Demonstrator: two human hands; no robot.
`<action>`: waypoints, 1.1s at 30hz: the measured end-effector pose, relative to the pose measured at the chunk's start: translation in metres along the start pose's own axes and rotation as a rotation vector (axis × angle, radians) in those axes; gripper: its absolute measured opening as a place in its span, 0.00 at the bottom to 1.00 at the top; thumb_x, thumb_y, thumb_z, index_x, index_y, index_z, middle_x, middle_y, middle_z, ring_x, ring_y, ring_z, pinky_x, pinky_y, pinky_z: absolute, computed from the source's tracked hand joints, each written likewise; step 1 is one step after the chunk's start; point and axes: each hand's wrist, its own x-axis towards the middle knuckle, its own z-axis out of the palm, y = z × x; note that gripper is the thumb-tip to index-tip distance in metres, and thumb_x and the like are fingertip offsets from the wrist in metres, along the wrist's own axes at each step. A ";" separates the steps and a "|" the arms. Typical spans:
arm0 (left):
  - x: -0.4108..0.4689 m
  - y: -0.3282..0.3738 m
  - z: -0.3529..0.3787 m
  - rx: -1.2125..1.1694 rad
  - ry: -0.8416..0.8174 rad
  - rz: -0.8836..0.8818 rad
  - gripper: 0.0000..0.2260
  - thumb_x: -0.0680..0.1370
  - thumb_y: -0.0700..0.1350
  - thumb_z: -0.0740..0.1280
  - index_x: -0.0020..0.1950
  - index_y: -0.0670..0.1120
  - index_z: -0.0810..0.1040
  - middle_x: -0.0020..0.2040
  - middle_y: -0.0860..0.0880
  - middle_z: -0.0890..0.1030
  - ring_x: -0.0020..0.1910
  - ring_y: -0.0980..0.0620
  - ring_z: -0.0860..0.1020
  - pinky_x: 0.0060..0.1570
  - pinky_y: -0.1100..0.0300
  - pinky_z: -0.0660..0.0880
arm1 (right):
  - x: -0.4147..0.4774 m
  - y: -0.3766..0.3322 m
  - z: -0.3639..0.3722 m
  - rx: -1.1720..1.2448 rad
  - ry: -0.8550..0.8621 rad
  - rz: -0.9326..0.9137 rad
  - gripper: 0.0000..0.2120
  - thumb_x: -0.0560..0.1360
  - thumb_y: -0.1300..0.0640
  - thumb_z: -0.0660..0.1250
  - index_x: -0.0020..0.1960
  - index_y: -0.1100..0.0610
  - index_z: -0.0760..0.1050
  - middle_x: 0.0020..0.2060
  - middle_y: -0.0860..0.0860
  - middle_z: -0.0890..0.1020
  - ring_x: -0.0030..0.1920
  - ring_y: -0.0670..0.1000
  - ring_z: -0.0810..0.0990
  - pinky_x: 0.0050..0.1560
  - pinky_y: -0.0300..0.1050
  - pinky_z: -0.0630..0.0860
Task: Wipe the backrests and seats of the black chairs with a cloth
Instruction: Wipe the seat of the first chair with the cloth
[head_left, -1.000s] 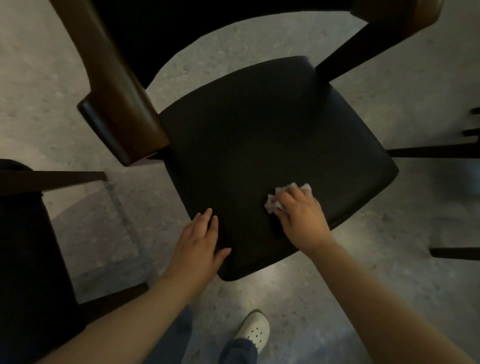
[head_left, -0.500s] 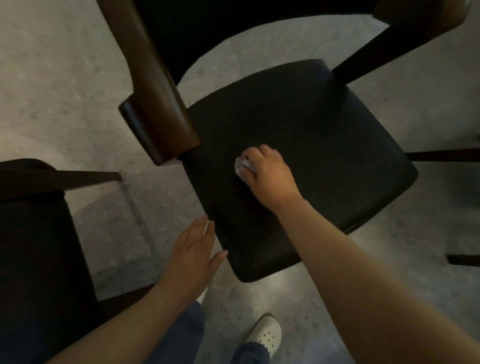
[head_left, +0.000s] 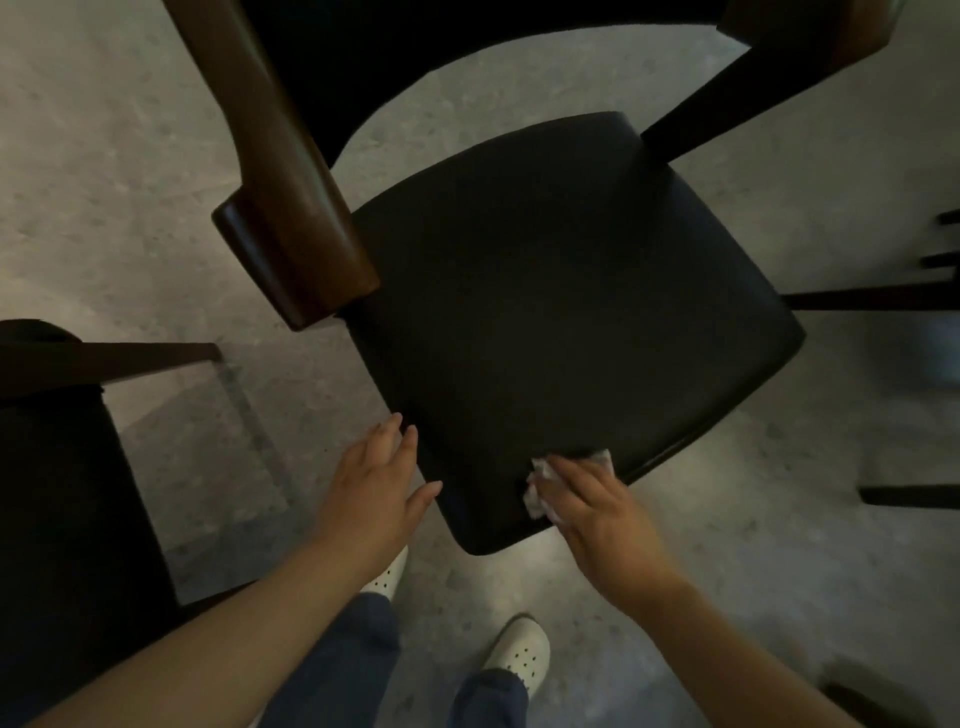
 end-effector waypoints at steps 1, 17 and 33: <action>0.000 0.006 -0.001 0.010 -0.009 0.010 0.31 0.82 0.59 0.53 0.80 0.48 0.47 0.80 0.48 0.44 0.79 0.49 0.48 0.76 0.56 0.52 | -0.015 0.000 0.000 0.011 0.022 0.002 0.23 0.75 0.52 0.66 0.69 0.46 0.70 0.67 0.49 0.74 0.66 0.54 0.73 0.58 0.55 0.79; 0.018 0.032 -0.009 0.062 -0.048 0.053 0.30 0.82 0.59 0.54 0.80 0.49 0.48 0.80 0.49 0.45 0.79 0.49 0.44 0.77 0.54 0.51 | 0.000 0.008 0.007 0.412 0.235 0.359 0.21 0.76 0.55 0.65 0.67 0.44 0.69 0.65 0.42 0.66 0.62 0.44 0.70 0.64 0.44 0.72; 0.048 0.126 -0.007 0.168 -0.126 0.215 0.35 0.80 0.56 0.62 0.80 0.51 0.45 0.80 0.51 0.43 0.79 0.49 0.43 0.77 0.48 0.52 | -0.030 0.115 -0.040 0.578 0.609 0.805 0.12 0.80 0.55 0.64 0.59 0.58 0.80 0.53 0.53 0.77 0.47 0.48 0.76 0.43 0.27 0.65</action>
